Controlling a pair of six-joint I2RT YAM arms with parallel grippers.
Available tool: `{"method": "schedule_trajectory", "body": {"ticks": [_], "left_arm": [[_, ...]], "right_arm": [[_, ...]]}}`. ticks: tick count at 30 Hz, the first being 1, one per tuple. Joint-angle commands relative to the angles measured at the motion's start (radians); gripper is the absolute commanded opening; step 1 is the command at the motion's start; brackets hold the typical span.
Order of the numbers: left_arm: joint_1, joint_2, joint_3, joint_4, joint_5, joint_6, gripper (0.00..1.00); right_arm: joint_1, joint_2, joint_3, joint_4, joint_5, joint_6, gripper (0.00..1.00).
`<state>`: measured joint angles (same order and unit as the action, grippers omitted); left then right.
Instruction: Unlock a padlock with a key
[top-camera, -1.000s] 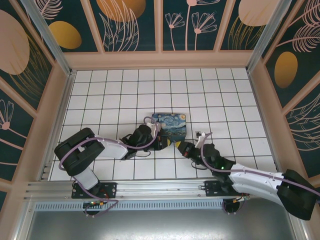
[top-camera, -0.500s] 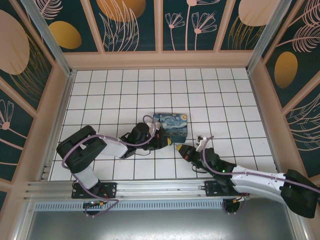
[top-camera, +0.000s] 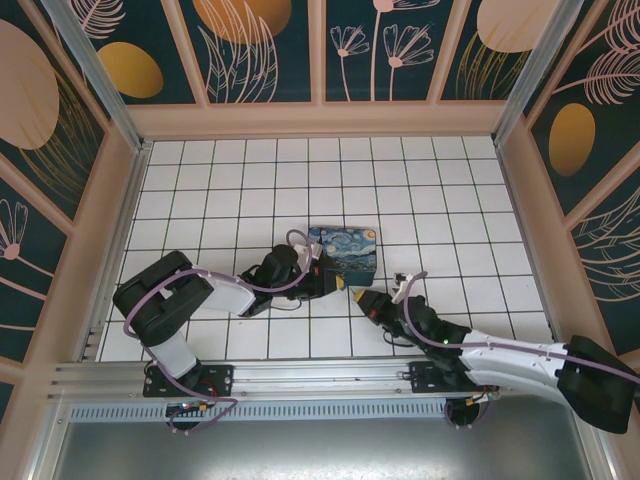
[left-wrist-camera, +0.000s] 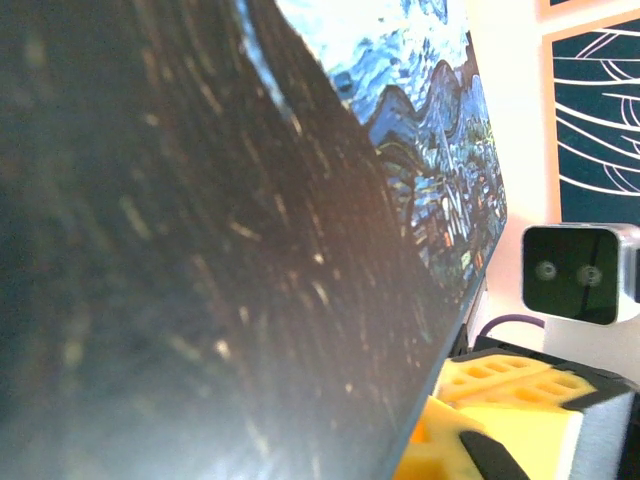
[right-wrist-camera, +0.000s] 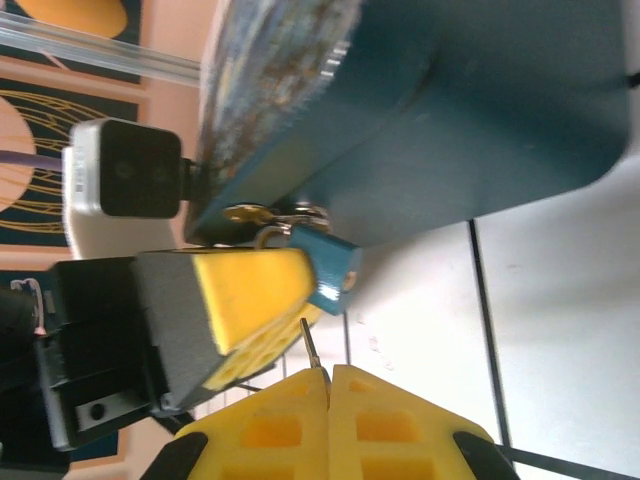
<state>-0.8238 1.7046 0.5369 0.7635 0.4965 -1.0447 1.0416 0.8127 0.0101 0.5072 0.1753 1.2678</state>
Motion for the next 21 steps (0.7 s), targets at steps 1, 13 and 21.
{"method": "schedule_trajectory", "body": {"ticks": [1,13,21], "left_arm": [[0.019,-0.02,0.011,0.032,0.031,0.017,0.0],[0.062,-0.055,0.006,0.047,0.031,0.02,0.0],[0.065,-0.073,0.003,0.031,0.039,0.033,0.0]], "right_arm": [[-0.011,0.045,-0.052,0.007,-0.008,0.02,0.0],[-0.054,0.243,0.039,0.143,-0.087,-0.032,0.0],[-0.067,0.348,0.093,0.199,-0.121,-0.055,0.0]]}}
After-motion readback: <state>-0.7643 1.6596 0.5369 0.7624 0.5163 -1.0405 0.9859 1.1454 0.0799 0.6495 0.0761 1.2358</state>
